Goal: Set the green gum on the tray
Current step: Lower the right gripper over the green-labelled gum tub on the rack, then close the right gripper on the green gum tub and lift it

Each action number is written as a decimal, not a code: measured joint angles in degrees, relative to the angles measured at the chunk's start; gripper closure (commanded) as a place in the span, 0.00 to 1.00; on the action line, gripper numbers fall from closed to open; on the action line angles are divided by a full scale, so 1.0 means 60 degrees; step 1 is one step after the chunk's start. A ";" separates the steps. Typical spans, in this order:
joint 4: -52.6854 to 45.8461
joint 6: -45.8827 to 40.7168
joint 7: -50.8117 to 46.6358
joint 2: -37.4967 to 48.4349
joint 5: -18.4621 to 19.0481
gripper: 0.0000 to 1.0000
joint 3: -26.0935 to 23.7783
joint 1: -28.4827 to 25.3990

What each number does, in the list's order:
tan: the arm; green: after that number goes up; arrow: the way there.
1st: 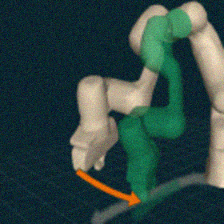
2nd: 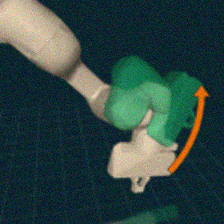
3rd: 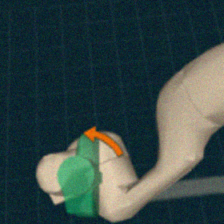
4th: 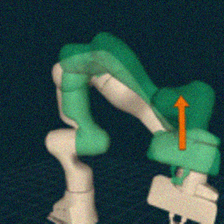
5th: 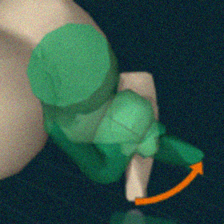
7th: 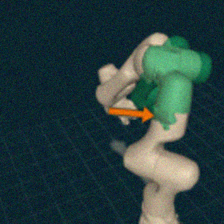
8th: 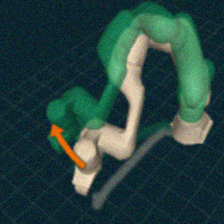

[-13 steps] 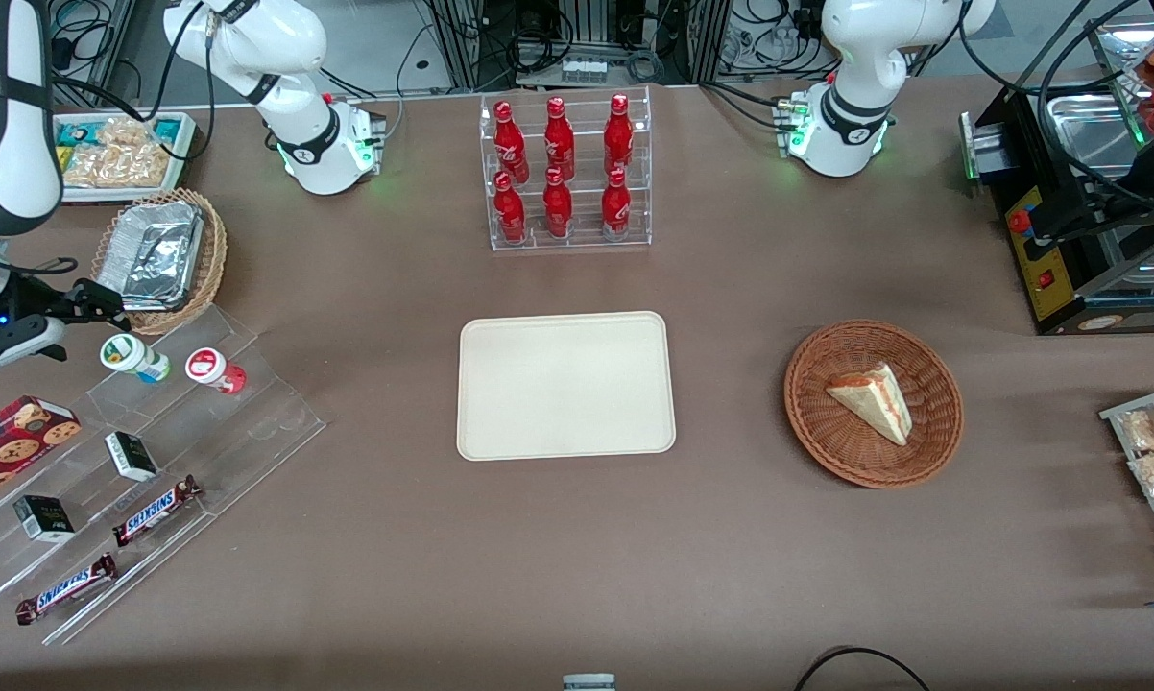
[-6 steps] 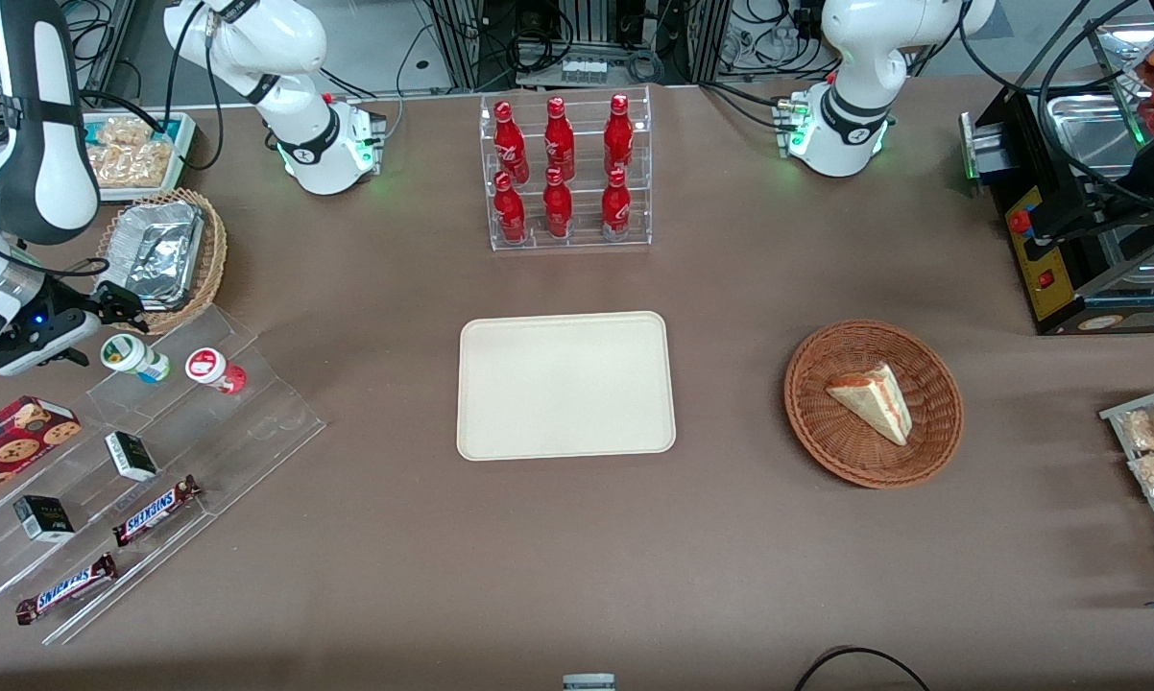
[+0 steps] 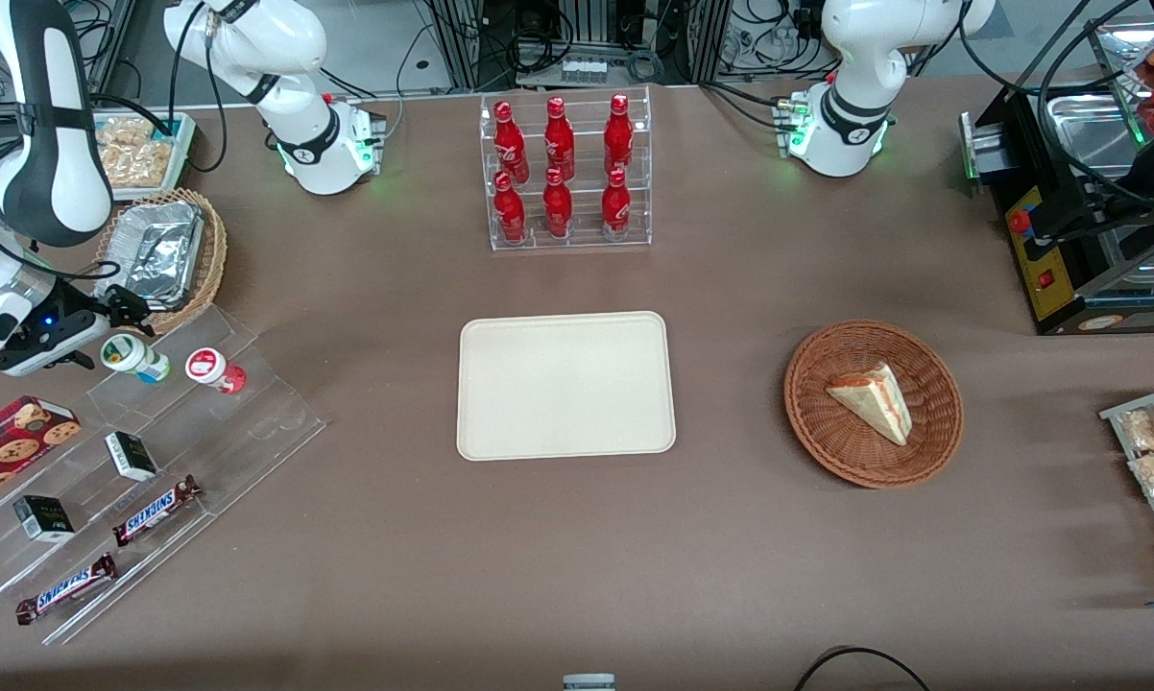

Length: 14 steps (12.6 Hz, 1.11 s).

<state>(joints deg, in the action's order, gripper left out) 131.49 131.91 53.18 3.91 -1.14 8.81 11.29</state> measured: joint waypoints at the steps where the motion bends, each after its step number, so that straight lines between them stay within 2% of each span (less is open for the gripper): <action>1: 0.0021 0.0033 0.0001 -0.0013 0.0000 0.08 0.0000 -0.0001; 2: 0.0030 0.0041 0.0002 -0.0022 0.0000 0.59 0.0000 -0.0004; 3: 0.0035 0.0044 0.0002 -0.0024 0.0000 1.00 -0.0001 -0.0005; 9: -0.0155 -0.0184 -0.0001 -0.0003 0.0000 1.00 -0.0059 -0.0189; 14: -0.2196 -0.3051 -0.0336 0.0198 -0.0020 1.00 -0.0077 -0.0700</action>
<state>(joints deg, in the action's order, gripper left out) 118.31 113.60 51.17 5.10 -1.26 8.35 7.09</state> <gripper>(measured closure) 0.414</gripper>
